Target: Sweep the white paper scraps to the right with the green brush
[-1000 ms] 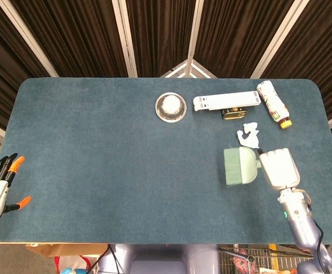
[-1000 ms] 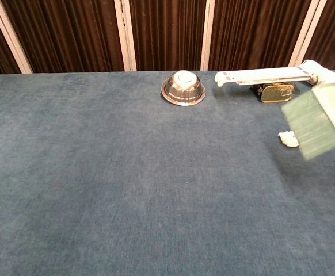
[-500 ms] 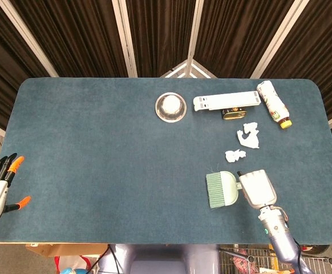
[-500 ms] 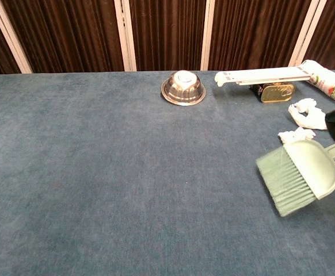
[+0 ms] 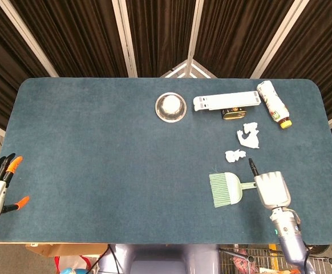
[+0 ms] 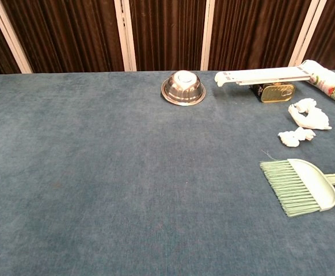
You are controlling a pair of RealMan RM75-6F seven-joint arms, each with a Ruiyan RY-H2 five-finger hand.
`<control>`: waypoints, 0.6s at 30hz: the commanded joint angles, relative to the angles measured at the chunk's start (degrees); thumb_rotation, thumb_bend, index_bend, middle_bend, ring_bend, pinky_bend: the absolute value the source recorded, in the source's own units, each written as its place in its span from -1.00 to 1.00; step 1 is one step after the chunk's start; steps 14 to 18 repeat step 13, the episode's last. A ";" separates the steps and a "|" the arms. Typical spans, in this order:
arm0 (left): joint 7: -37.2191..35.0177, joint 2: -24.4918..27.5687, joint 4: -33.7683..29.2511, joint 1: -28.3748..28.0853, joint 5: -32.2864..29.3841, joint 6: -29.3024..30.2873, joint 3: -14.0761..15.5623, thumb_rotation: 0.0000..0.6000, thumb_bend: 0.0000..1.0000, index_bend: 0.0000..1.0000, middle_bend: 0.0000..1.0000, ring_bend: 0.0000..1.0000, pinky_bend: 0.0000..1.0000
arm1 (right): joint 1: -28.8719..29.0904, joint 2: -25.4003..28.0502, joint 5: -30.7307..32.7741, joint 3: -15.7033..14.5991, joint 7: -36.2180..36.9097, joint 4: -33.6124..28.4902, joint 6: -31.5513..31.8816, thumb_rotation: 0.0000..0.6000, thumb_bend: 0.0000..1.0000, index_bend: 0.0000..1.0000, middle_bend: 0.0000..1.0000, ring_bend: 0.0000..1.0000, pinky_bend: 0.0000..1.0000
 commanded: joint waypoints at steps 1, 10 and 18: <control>0.29 0.02 0.22 0.17 0.37 0.55 0.01 1.00 -1.00 -1.00 -1.00 -1.00 -1.00 | -2.14 2.41 -2.73 -0.60 3.99 0.35 2.71 1.00 -0.35 -1.00 -0.25 -0.33 -0.42; 2.72 -0.13 1.72 0.68 1.30 2.24 -0.01 1.00 -1.00 -1.00 -1.00 -1.00 -1.00 | -10.68 9.12 -11.44 -2.11 31.36 0.36 12.04 1.00 -0.35 -1.00 -1.00 -1.00 -1.00; 5.06 -0.86 2.89 0.72 1.61 3.19 -0.38 1.00 -1.00 -1.00 -1.00 -1.00 -1.00 | -12.85 10.17 -14.33 -2.51 38.69 2.31 14.76 1.00 -0.35 -1.00 -1.00 -1.00 -1.00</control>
